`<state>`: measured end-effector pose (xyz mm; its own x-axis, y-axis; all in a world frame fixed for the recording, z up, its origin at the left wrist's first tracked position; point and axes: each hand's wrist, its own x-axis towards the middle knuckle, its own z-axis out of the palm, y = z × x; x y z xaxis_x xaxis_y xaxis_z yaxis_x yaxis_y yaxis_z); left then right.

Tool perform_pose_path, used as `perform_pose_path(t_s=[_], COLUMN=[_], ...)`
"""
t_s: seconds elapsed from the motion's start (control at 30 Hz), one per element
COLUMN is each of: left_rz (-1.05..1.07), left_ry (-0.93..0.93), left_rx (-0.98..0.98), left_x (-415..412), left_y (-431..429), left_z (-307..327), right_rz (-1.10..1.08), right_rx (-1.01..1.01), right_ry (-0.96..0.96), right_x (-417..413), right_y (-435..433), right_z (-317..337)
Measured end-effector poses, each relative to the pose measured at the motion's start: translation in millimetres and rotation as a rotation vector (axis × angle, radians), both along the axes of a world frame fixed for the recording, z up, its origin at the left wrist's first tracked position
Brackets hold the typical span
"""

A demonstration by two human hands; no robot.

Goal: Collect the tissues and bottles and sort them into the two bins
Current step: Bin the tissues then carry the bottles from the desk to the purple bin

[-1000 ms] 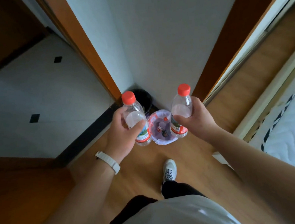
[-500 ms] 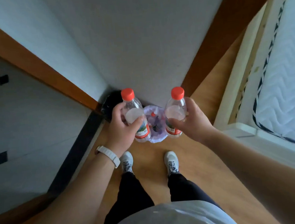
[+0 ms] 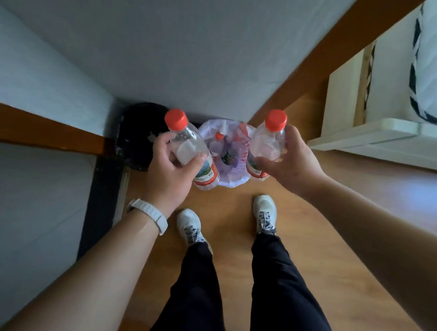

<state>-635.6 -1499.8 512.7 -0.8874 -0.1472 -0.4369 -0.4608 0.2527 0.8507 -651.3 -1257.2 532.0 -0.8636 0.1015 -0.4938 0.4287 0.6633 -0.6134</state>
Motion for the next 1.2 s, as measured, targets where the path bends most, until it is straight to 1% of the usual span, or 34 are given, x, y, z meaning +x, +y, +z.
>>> perform_pose_path(t_s=[0.3,0.4,0.53,0.67,0.8,0.9,1.03,1.2], left_rz=[0.018,-0.006,-0.075,-0.119,-0.119,-0.171,-0.300,-0.571], left_ry=[-0.032,-0.036,-0.051,-0.105,-0.116,-0.117,-0.043,0.169], left_rx=[0.042,-0.030,-0.153,-0.228,-0.211,-0.241,-0.328,-0.530], left_x=[-29,-35,-36,-32,-28,-25,-23,-28], left_y=[31,41,52,59,60,54,45,35], left_z=[-178,-236,-305,-345,-342,-318,-268,-184], right_rz=[-0.074,-0.058,-0.025,0.037,0.022,0.048,0.148,0.359], right_rx=[-0.020,-0.018,-0.023,-0.029,-0.047,-0.011,0.074,0.186], right_ry=[-0.045,-0.033,-0.072,-0.082,-0.087,-0.100,-0.077,0.049], right_x=[-19,-26,-26,-18,-9,-7,-10,-17], right_y=[7,11,13,13,14,17,23,27], right_z=[-178,-235,-304,-350,-358,-341,-294,-214])
